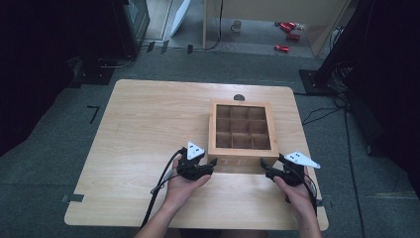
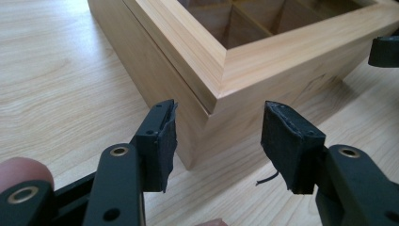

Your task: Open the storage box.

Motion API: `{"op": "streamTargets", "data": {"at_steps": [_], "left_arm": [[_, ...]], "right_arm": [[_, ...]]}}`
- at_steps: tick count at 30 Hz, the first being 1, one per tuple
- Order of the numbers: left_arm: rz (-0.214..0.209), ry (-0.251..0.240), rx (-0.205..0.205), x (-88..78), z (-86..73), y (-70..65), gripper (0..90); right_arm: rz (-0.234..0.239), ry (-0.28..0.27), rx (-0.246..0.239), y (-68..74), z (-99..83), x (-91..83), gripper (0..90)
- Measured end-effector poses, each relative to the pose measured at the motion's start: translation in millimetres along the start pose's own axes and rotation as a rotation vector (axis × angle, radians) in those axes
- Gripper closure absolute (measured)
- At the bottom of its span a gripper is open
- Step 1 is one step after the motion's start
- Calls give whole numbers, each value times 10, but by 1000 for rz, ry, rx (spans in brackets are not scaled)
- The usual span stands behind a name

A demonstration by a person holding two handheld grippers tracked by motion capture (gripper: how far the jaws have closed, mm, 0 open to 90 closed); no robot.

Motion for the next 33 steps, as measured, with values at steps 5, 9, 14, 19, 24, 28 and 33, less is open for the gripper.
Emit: {"op": "streamTargets", "data": {"at_steps": [5,9,14,19,24,28,33], "left_arm": [[-8,3,-16,50,-15,16,510],[-6,1,-26,71,-5,14,533],[-25,8,-44,69,6,24,536],[-36,-11,-48,36,39,21,541],[-27,3,-37,21,65,19,565],[-24,1,-23,11,83,12,564],[-29,-9,-18,-19,122,0,564]], "right_arm": [[-10,27,-15,-44,-78,11,358],[-4,26,-21,-42,-89,17,375],[5,24,-11,-48,-82,8,382],[14,30,23,-45,-42,-22,382],[-3,18,34,-39,32,-66,400],[-11,19,33,-35,47,-70,400],[-19,0,38,-30,81,-82,400]]}}
Point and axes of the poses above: each handheld gripper's, and its own axes: x roughly forward along the jaws, z roughly out of its top, y roughly to its left, the point moved 8 cm from there along x, roughly forward along the jaws, and after that the axes turned 13 degrees about -z, right-handed, at the moved point
